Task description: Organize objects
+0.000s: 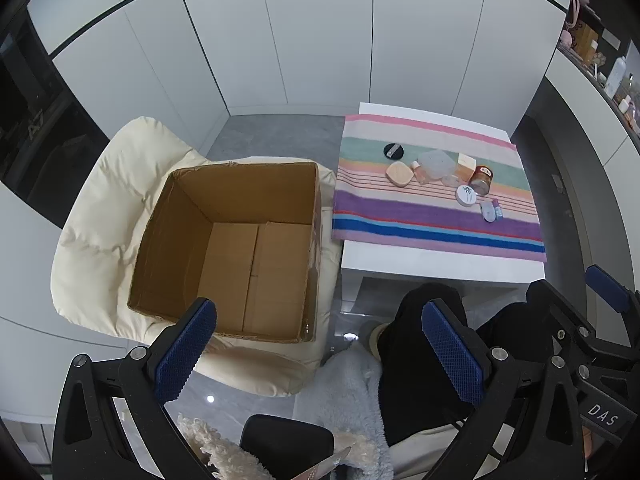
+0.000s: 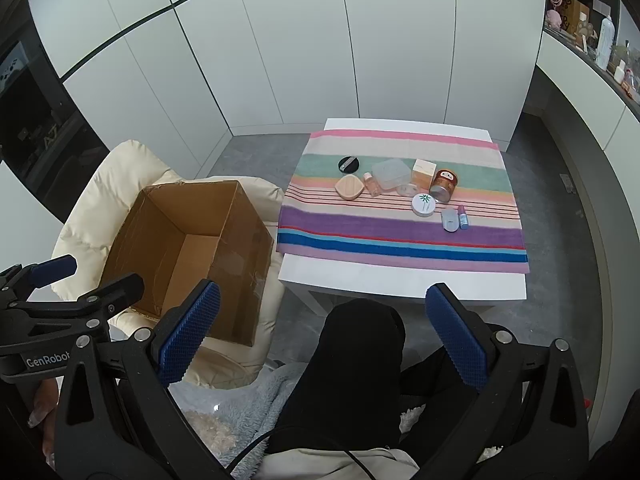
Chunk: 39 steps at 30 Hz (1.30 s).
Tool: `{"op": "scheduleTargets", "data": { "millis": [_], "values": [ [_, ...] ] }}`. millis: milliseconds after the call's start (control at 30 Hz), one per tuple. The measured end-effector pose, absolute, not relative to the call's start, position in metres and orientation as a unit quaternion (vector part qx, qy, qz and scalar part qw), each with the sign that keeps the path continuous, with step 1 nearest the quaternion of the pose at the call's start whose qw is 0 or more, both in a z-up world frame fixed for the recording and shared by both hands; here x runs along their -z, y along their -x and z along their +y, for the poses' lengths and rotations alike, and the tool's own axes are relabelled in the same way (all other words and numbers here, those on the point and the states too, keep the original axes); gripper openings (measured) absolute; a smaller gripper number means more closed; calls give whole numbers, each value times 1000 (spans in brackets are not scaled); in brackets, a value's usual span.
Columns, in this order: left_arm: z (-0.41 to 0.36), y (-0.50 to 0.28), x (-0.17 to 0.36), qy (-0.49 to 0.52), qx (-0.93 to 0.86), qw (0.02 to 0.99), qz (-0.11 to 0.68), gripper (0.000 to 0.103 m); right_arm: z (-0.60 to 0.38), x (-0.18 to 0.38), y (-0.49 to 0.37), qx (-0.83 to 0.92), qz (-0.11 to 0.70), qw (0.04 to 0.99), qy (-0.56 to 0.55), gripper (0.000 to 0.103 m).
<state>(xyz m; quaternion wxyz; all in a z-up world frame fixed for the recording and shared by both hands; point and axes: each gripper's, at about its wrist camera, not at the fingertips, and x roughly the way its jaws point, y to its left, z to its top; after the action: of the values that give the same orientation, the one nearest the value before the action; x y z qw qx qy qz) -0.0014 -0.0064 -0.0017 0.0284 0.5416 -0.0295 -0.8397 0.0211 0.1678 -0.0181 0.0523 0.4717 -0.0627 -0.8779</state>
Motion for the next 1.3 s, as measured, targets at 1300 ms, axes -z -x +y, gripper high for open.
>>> {"op": "scheduleTargets", "data": {
  "millis": [1300],
  "values": [
    [-2,-1,2,-539,841,33,-40,103,171,23,-22,873,-76,62,-478,103]
  ]
}}
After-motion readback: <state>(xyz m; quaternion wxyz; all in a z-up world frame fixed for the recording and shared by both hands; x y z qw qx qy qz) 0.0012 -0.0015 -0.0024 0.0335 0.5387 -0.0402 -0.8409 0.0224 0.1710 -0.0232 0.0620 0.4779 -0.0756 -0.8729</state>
